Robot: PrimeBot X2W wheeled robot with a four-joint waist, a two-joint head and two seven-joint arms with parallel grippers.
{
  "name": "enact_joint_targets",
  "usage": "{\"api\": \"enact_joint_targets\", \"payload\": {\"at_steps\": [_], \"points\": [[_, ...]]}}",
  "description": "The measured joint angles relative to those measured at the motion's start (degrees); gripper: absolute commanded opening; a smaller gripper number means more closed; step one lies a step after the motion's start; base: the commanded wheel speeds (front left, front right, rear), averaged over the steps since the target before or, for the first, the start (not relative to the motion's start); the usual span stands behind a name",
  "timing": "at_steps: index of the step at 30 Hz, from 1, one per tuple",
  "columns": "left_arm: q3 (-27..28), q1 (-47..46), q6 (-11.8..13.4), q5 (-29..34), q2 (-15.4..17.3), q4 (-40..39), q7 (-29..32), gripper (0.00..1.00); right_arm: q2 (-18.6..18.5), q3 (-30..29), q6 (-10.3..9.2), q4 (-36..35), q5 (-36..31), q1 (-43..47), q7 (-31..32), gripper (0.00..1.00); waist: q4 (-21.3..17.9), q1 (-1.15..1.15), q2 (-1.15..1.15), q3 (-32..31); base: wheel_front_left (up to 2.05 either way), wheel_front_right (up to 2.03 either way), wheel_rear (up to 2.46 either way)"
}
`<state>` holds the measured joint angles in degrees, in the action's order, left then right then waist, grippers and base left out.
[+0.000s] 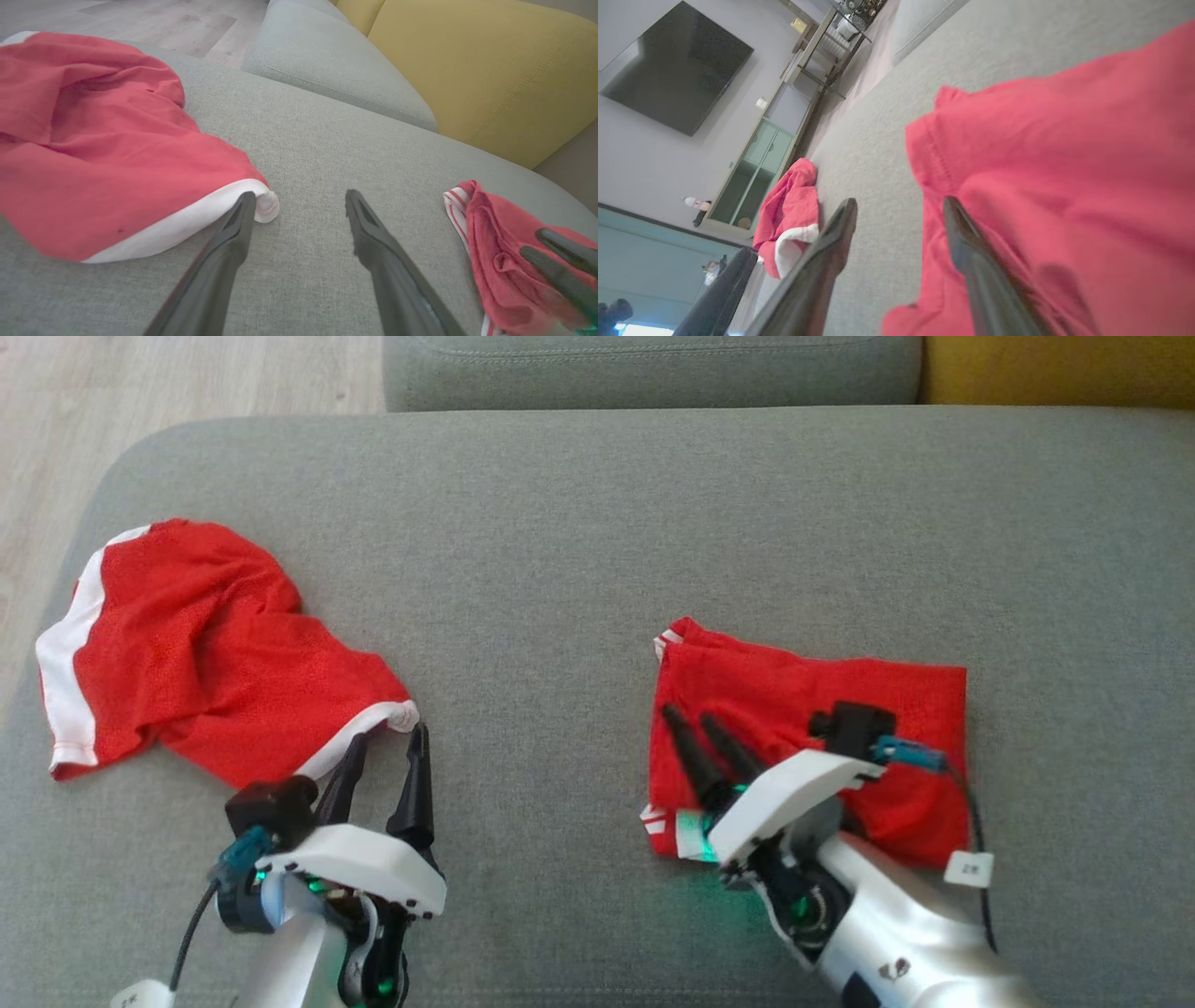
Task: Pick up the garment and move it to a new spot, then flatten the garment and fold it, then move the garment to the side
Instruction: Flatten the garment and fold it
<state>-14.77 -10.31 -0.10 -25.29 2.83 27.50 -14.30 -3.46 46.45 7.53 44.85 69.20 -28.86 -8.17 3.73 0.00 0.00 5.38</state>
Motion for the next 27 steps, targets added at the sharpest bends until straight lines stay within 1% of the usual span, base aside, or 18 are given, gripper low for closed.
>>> {"api": "enact_joint_targets", "payload": {"at_steps": [3, 4, 8, 13, 16, 20, 22, 24, 27], "points": [[0.1, 0.0, 0.0, 0.0, 0.0, 0.2, 0.0, 1.0, 0.0, 5.0, 0.0, -0.4, 2.7, -0.2, -0.4, 1.0, -0.1, 0.0, 0.0, -0.2, 0.0, 0.0, 0.0], [0.1, 0.0, 0.0, 0.0, 0.0, 0.2, 0.0, 1.0, 0.0, 5.0, 0.0, -0.4, 2.7, -0.2, -0.4, 1.0, -0.1, 0.0, 0.0, -0.2, 0.0, 0.0, 0.0], [0.4, 0.0, 0.0, 0.0, 0.0, 0.4, 0.0, 1.0, 0.0, 8.9, 0.0, -0.4, 6.0, -1.8, -1.5, 1.0, -0.8, 0.0, 0.0, -0.8, 0.0, 0.0, 0.0], [0.6, 0.2, 0.1, -0.4, 0.0, 0.3, 0.0, 1.0, 0.0, 9.9, 0.0, 0.6, 8.6, -7.8, -3.6, 1.0, -2.5, 0.0, 0.0, -1.7, 0.0, 0.0, 0.0], [0.7, 0.6, 0.1, -0.4, -0.1, 0.2, 0.0, 1.0, 0.0, 9.1, 0.0, 3.3, 8.4, -11.7, -4.5, 1.0, -3.9, 0.0, 0.0, -2.2, 0.0, 0.0, 0.0], [1.0, 0.8, 0.2, -0.4, -0.1, -0.5, 0.0, 1.0, -0.1, 6.6, 0.0, 10.2, 4.3, -16.8, -5.6, 1.0, -5.9, 0.0, 0.0, -2.8, 0.0, 0.0, 0.0], [1.1, 0.8, 0.2, -0.4, -0.1, -1.2, 0.0, 1.0, -0.8, 5.3, 0.0, 12.7, 1.7, -18.7, -5.8, 1.0, -7.0, 0.0, 0.0, -3.0, 0.0, 0.0, 0.0], [1.1, 0.8, 0.3, -0.4, -0.1, -1.6, 0.0, 1.0, -2.6, 4.5, 0.0, 14.5, -1.4, -19.8, -6.0, 1.0, -7.9, 0.0, 0.0, -3.0, 0.0, 0.0, 0.0], [1.1, 0.8, 0.3, -0.4, -0.1, -2.5, 0.0, 1.0, -6.8, 1.7, 0.0, 15.1, -7.5, -19.9, -6.0, 1.0, -9.0, 0.0, 0.0, -2.8, 0.0, 0.0, 0.0]]}}
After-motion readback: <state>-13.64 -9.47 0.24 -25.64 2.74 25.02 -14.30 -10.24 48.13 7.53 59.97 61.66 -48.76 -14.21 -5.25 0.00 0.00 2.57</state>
